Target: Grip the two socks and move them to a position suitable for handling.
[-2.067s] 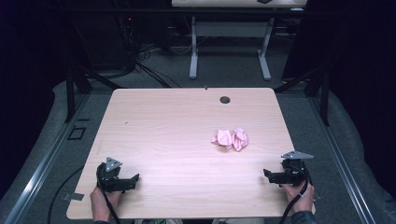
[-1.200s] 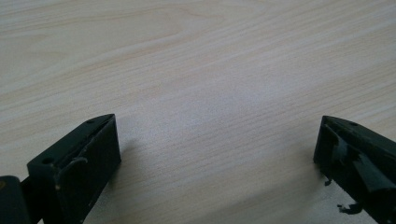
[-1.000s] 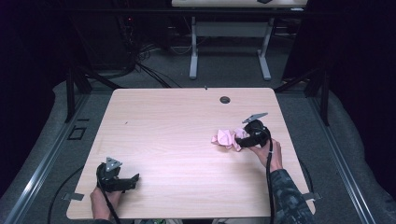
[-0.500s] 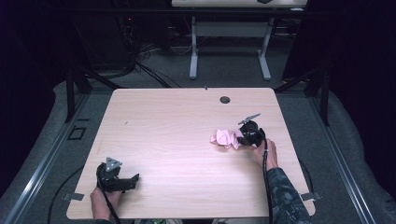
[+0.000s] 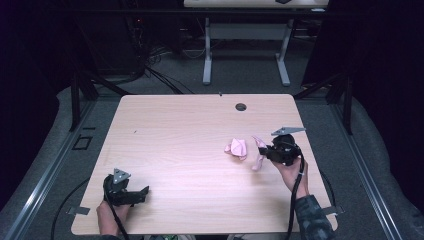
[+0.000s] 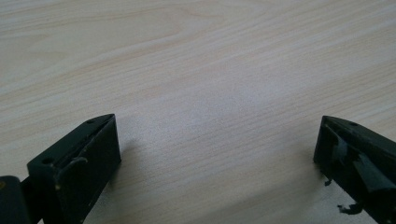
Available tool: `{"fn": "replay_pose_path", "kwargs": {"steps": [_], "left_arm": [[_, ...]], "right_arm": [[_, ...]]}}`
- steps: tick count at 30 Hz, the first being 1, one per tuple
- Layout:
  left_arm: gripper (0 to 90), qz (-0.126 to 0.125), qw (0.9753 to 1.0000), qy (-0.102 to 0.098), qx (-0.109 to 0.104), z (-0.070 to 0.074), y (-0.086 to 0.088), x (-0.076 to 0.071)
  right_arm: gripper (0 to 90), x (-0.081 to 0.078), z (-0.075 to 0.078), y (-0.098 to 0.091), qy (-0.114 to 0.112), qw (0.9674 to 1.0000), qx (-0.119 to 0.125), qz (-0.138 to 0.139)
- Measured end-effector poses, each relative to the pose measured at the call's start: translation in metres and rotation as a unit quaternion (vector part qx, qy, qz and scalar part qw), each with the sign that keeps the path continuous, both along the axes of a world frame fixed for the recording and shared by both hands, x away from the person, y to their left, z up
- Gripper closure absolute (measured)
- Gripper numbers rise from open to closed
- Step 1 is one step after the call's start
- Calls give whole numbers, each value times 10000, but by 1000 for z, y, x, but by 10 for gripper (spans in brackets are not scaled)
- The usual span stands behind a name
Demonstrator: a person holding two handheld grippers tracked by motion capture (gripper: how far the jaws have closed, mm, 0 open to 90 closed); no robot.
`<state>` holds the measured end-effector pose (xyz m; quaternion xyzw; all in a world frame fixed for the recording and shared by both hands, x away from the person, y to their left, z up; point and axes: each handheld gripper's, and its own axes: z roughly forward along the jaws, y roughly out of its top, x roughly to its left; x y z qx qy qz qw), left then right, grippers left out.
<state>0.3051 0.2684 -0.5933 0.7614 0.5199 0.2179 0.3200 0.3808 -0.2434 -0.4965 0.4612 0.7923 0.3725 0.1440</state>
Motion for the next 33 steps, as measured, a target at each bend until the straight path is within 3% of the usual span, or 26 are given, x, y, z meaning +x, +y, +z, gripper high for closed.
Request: {"fn": "replay_pose_path", "kwargs": {"steps": [5,6,7,9,11,12,16,18,21,24,27,28,30,33], "left_arm": [[2,1,10000,-5,0,0,0,0],[2,1,10000,-5,0,0,0,0],[2,0,10000,-1,-2,0,0,0],[2,-2,10000,-1,-2,0,0,0],[1,-1,10000,0,-2,0,0,0],[2,-3,10000,0,-1,0,0,0],[1,0,10000,-1,1,0,0,0],[2,-1,10000,-2,1,0,0,0],[2,1,10000,-5,1,0,0,0],[2,9,10000,3,21,0,0,0],[2,20,9999,100,72,4,-3,-3],[1,21,9999,98,3,6,-5,-5],[2,-45,9998,-92,-181,16,-15,-12],[2,-465,9981,-301,-254,38,-45,-22]], "right_arm": [[793,-29,12,19,17,9987,324,384],[793,-29,12,19,17,9987,324,384],[791,-39,13,29,54,9973,443,591],[790,-47,11,39,145,9956,547,745],[787,-57,5,50,174,9958,433,781],[784,-62,-4,57,281,9949,508,829],[763,-73,-40,77,508,9957,-79,770],[687,-74,-53,82,545,9959,-270,670],[476,-76,-61,81,635,9949,-363,702],[357,-80,-54,71,476,9961,-211,713],[360,-83,-44,59,344,9966,-123,734],[381,-84,-41,57,307,9964,-125,774],[422,-83,-36,53,284,9963,-110,798],[459,-76,-29,44,262,9970,-107,716]]}}
